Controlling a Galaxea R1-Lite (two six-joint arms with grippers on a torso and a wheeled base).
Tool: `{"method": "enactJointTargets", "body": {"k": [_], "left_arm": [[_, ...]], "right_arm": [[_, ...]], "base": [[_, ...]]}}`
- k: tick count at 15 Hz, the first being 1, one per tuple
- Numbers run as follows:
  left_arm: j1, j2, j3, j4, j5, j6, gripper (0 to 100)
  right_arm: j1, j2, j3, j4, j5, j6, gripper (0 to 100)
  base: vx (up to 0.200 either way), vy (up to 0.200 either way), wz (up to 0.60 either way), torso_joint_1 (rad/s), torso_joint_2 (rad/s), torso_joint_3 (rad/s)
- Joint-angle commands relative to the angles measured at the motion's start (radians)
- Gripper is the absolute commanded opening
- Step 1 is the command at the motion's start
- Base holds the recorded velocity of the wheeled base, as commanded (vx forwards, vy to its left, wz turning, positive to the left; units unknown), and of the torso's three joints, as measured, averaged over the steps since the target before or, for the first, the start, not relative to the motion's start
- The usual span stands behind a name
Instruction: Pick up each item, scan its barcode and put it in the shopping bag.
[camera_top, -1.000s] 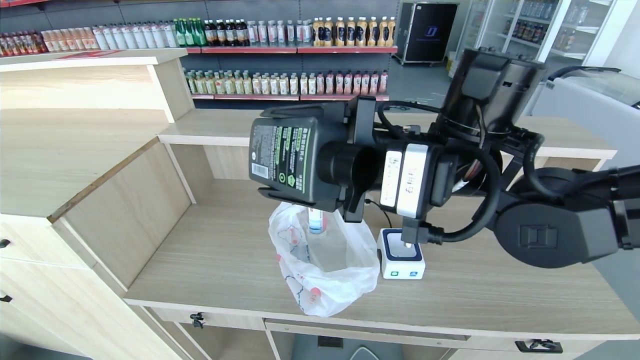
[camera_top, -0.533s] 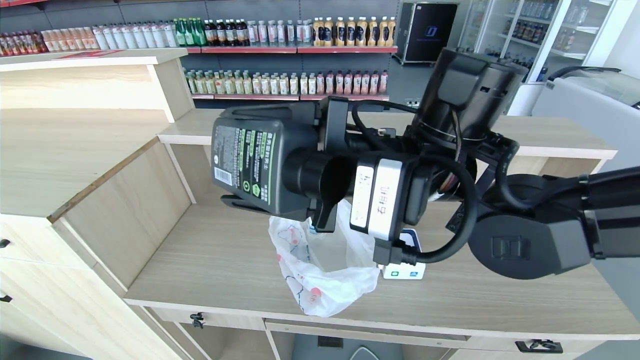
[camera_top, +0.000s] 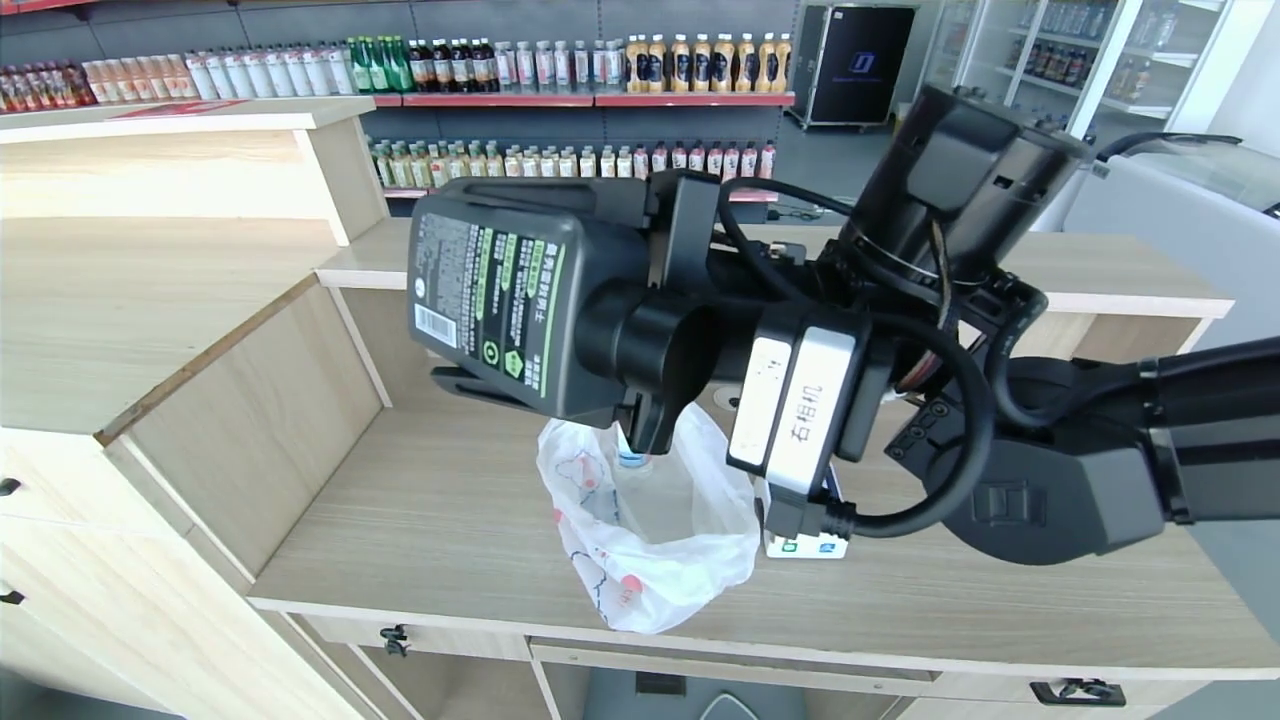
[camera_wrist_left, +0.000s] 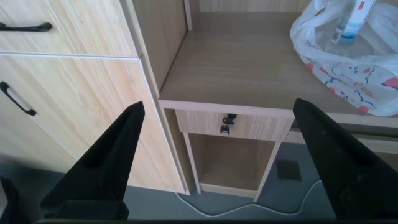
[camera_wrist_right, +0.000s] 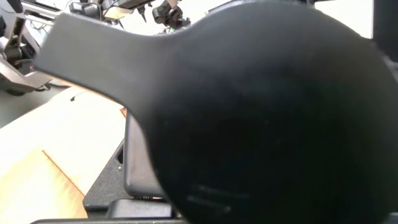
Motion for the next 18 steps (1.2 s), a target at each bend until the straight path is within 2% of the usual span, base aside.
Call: {"method": "enactJointTargets", "body": {"k": [1,9,18], "left_arm": [[0.001,0.0,0.0,0.0,0.0,0.0,100],[0.001,0.0,0.0,0.0,0.0,0.0,100],[0.001,0.0,0.0,0.0,0.0,0.0,100]], "right_arm": [[0.001,0.014,-0.006,-0.004,0.002,0.0,0],[0.019,0.053,-0.023,-0.061,0.065,0.018,0],[0.026,0.063,-0.043,-0.061,0.067,0.023,0]], "base": [[0.0,0.0,0.0,0.0,0.0,0.0],[0.0,0.0,0.0,0.0,0.0,0.0],[0.0,0.0,0.0,0.0,0.0,0.0]]}}
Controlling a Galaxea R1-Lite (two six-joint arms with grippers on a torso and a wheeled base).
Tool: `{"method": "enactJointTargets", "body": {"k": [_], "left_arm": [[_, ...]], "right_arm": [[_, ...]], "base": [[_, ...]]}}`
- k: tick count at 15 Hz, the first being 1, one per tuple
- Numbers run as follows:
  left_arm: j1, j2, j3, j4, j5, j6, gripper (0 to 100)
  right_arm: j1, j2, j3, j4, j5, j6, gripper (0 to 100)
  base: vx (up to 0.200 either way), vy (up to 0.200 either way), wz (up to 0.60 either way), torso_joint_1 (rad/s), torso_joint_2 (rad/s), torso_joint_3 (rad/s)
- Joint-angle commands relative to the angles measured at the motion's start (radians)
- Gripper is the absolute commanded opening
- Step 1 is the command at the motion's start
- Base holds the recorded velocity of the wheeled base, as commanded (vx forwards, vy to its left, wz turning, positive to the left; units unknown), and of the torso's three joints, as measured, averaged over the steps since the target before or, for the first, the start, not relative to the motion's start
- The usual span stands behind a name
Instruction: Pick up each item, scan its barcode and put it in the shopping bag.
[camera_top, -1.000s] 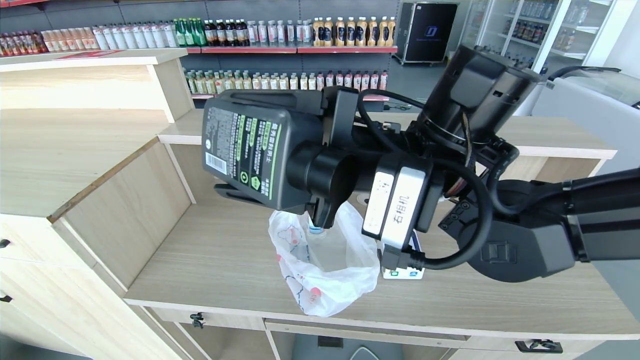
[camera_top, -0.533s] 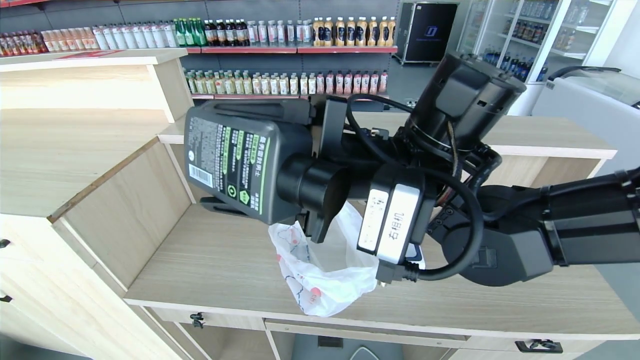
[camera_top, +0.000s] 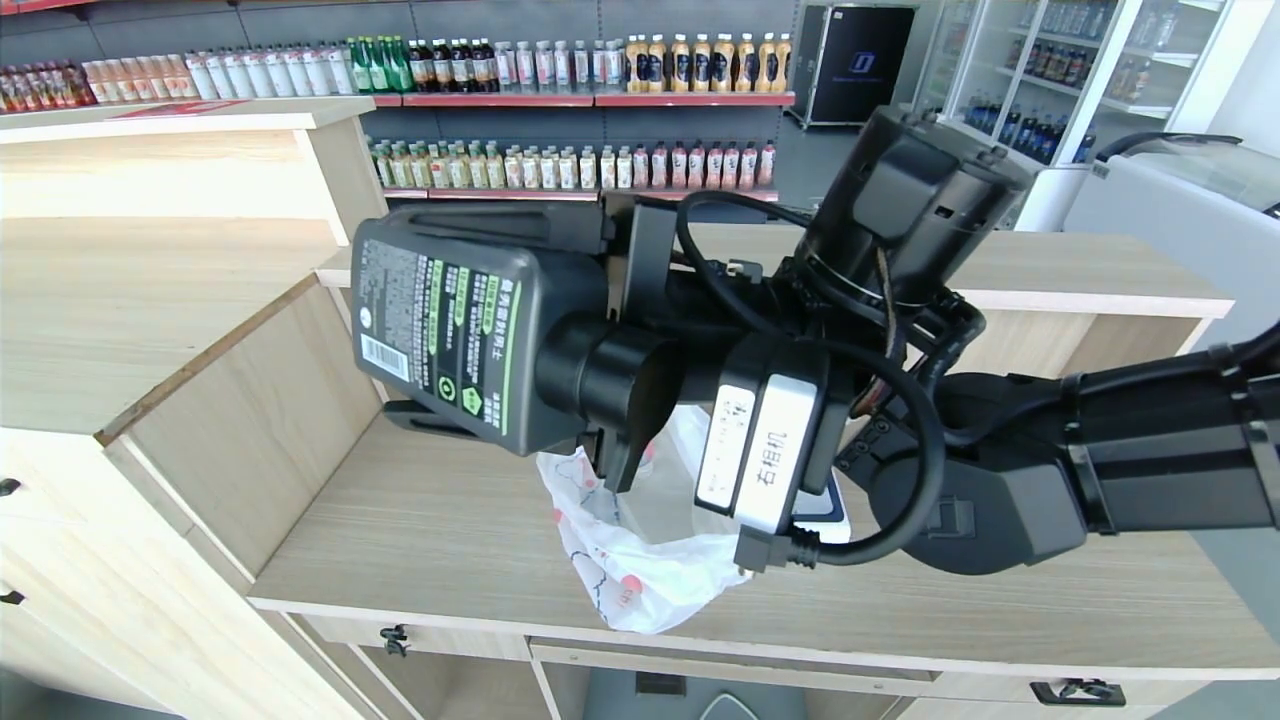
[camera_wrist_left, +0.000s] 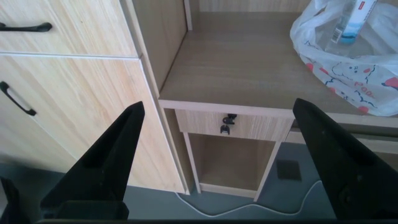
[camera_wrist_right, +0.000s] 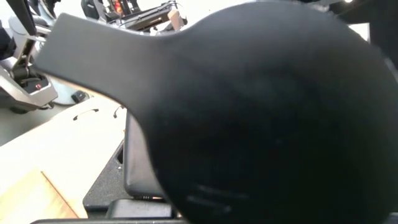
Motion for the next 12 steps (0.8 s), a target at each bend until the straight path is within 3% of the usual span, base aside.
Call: {"method": "enactJointTargets", "body": {"k": [1,5,9,10,11,12], "left_arm": [[-0.001,0.0,0.0,0.0,0.0,0.0,100],[-0.001,0.0,0.0,0.0,0.0,0.0,100],[-0.001,0.0,0.0,0.0,0.0,0.0,100],[0.001,0.0,0.0,0.0,0.0,0.0,100],[0.001,0.0,0.0,0.0,0.0,0.0,100],[0.001,0.0,0.0,0.0,0.0,0.0,100]], "right_arm": [[-0.004,0.0,0.0,0.001,0.001,-0.001,0],[-0.025,-0.025,0.0,0.03,-0.031,0.034,0],[-0.139,-0.192,0.083,0.164,-0.321,0.214,0],[-0.214,-0.267,0.15,0.222,-0.433,0.3,0],[-0.349,-0.358,0.228,0.303,-0.505,0.427,0],[-0.47,-0.418,0.274,0.38,-0.535,0.51,0]], "base": [[0.0,0.0,0.0,0.0,0.0,0.0],[0.0,0.0,0.0,0.0,0.0,0.0],[0.0,0.0,0.0,0.0,0.0,0.0],[0.0,0.0,0.0,0.0,0.0,0.0],[0.0,0.0,0.0,0.0,0.0,0.0],[0.0,0.0,0.0,0.0,0.0,0.0]]}}
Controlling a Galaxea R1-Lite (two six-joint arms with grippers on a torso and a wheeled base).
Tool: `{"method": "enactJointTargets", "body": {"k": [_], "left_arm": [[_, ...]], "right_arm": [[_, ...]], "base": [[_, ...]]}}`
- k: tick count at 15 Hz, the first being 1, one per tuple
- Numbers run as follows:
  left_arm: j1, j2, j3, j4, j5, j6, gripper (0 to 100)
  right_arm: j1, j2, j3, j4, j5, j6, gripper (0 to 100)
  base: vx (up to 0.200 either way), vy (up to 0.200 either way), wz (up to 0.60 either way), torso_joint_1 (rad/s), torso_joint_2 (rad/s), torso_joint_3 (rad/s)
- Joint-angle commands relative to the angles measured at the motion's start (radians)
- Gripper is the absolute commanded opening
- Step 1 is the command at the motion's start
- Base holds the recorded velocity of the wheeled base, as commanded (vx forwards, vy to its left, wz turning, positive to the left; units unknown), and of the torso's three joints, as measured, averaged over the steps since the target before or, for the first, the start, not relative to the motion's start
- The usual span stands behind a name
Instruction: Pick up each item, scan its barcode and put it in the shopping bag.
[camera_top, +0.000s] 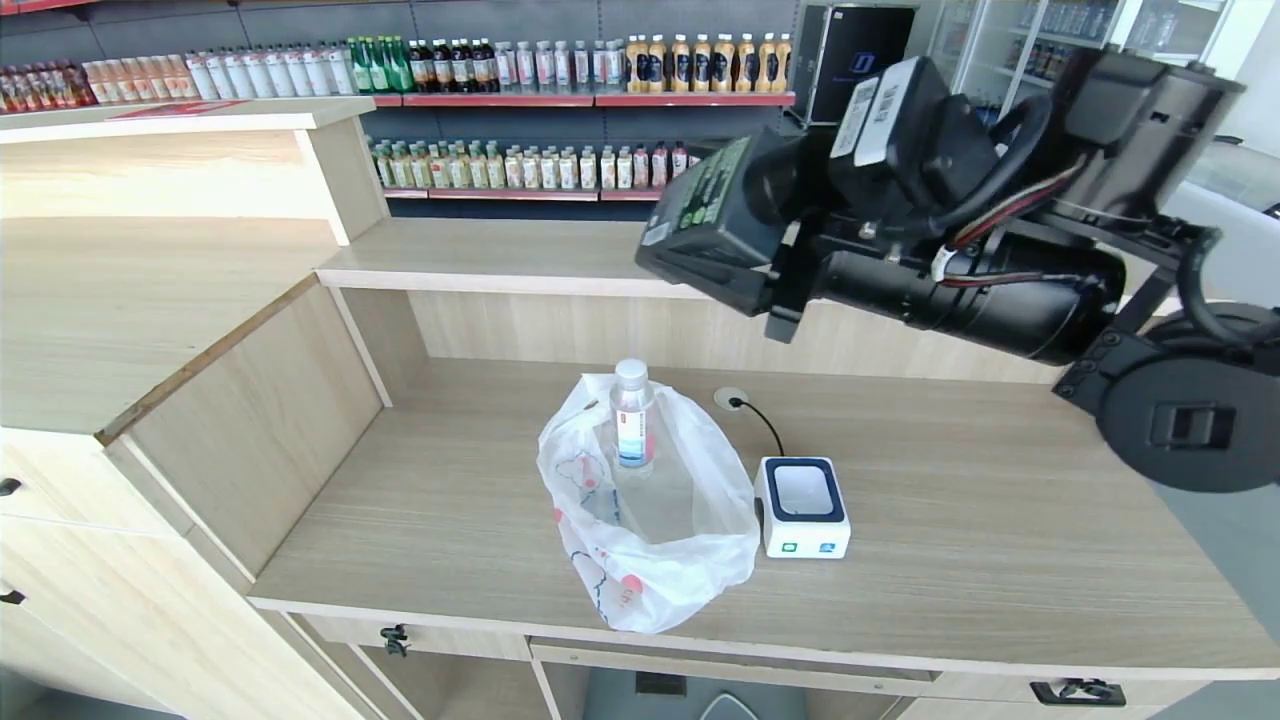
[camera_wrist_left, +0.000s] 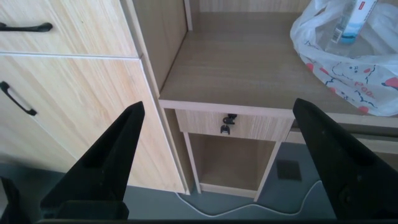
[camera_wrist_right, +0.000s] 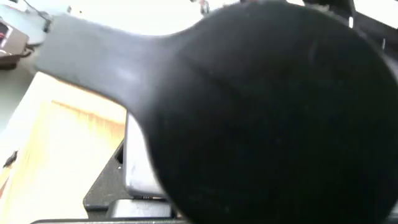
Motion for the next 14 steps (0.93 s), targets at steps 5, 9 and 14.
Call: {"method": "enactJointTargets", "body": {"k": [5,9,14], "left_arm": [[-0.001,0.0,0.0,0.0,0.0,0.0,100],[-0.001,0.0,0.0,0.0,0.0,0.0,100],[-0.001,0.0,0.0,0.0,0.0,0.0,100]], "right_arm": [[-0.71,-0.343,0.205,0.536,-0.093,0.476,0],[-0.838,-0.371,0.296,0.682,-0.099,0.501,0],[-0.858,-0.372,0.297,0.762,-0.097,0.507,0]], "base": [[0.0,0.0,0.0,0.0,0.0,0.0],[0.0,0.0,0.0,0.0,0.0,0.0],[0.0,0.0,0.0,0.0,0.0,0.0]]}}
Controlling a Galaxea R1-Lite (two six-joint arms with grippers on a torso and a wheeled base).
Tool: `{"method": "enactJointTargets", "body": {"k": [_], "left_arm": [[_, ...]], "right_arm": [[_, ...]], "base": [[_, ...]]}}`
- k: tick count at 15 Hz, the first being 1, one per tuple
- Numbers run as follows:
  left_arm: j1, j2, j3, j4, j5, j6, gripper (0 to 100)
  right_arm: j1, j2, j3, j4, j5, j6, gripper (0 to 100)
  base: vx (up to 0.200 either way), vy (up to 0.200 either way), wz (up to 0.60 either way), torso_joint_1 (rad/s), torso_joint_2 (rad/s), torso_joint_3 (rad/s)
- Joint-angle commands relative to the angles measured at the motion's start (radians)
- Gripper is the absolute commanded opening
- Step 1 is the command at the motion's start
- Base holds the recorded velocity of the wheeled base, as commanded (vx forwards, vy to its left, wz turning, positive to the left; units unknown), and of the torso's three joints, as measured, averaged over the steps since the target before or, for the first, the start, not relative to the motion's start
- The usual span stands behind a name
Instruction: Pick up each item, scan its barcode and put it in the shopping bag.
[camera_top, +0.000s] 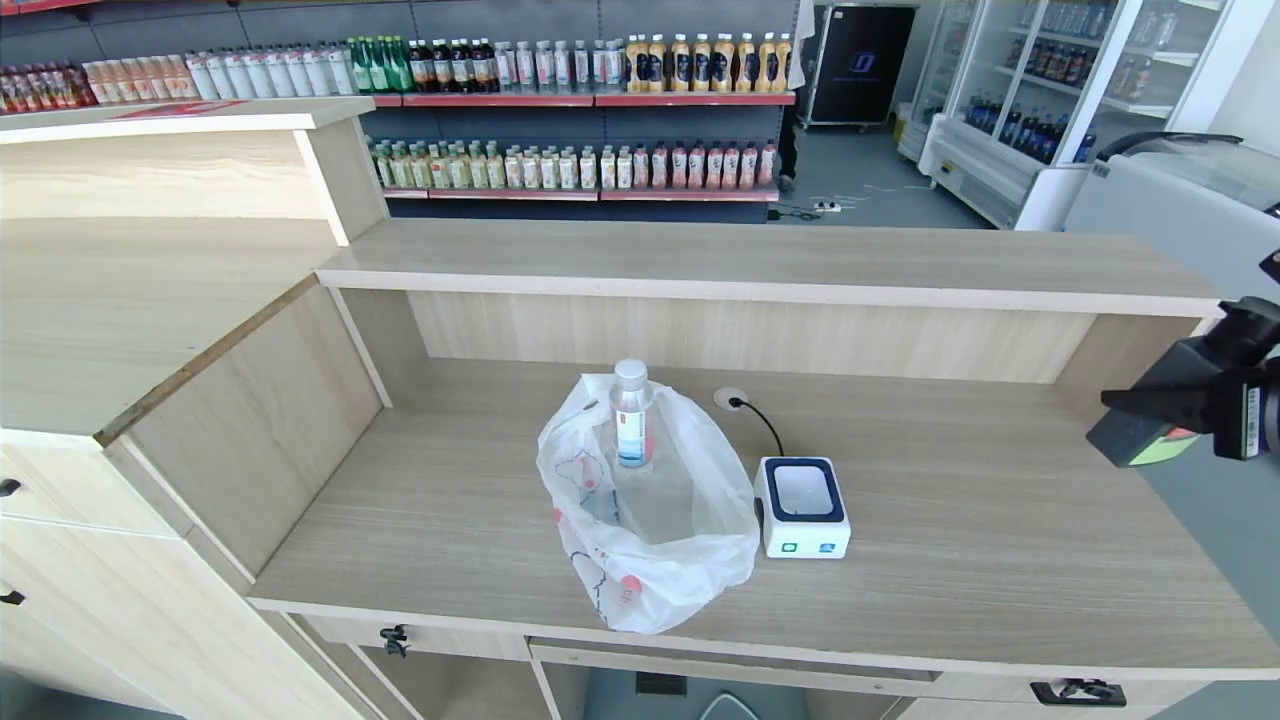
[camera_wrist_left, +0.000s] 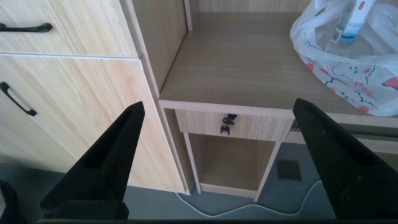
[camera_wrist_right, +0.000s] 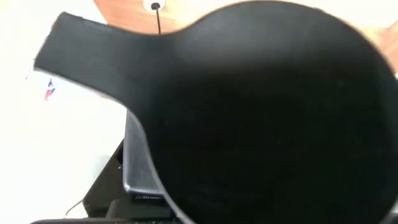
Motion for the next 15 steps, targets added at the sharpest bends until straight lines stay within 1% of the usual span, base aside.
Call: {"method": "enactJointTargets", "body": {"k": [1,3,4,5,6,7,8,9,11,15], "left_arm": [[0.001,0.0,0.0,0.0,0.0,0.0,100],[0.001,0.0,0.0,0.0,0.0,0.0,100],[0.001,0.0,0.0,0.0,0.0,0.0,100],[0.001,0.0,0.0,0.0,0.0,0.0,100],[-0.001,0.0,0.0,0.0,0.0,0.0,100],[-0.001,0.0,0.0,0.0,0.0,0.0,100],[-0.001,0.0,0.0,0.0,0.0,0.0,100],[0.001,0.0,0.0,0.0,0.0,0.0,100],[-0.001,0.0,0.0,0.0,0.0,0.0,100],[-0.001,0.0,0.0,0.0,0.0,0.0,100]], "right_arm": [[-0.005,-0.001,0.001,0.012,0.001,0.017,0],[0.001,-0.004,-0.002,0.034,-0.009,0.087,0],[0.001,-0.004,-0.002,0.034,-0.009,0.087,0],[0.055,0.004,-0.019,0.064,-0.104,0.236,0],[0.07,0.013,-0.034,0.086,-0.111,0.314,0],[0.082,0.028,-0.045,0.098,-0.112,0.377,0],[0.085,0.03,-0.047,0.1,-0.112,0.385,0],[0.095,0.051,-0.042,0.13,-0.114,0.418,0],[0.102,0.068,-0.05,0.181,-0.117,0.415,0],[0.104,0.114,-0.077,0.19,-0.121,0.426,0]], "base": [[0.0,0.0,0.6,0.002,0.01,0.002],[0.0,0.0,0.6,-0.051,0.13,0.076],[0.0,0.0,0.6,-0.134,0.32,0.183],[0.0,0.0,0.6,-0.149,0.35,0.207],[0.0,0.0,0.6,-0.129,0.37,0.212],[0.0,0.0,0.0,-0.139,0.38,0.212],[0.0,0.0,0.0,-0.149,0.36,0.207],[0.0,0.0,0.0,-0.066,0.13,0.071],[0.0,0.0,0.0,-0.013,0.04,0.021],[0.0,0.0,0.0,0.0,0.0,0.0]]}}
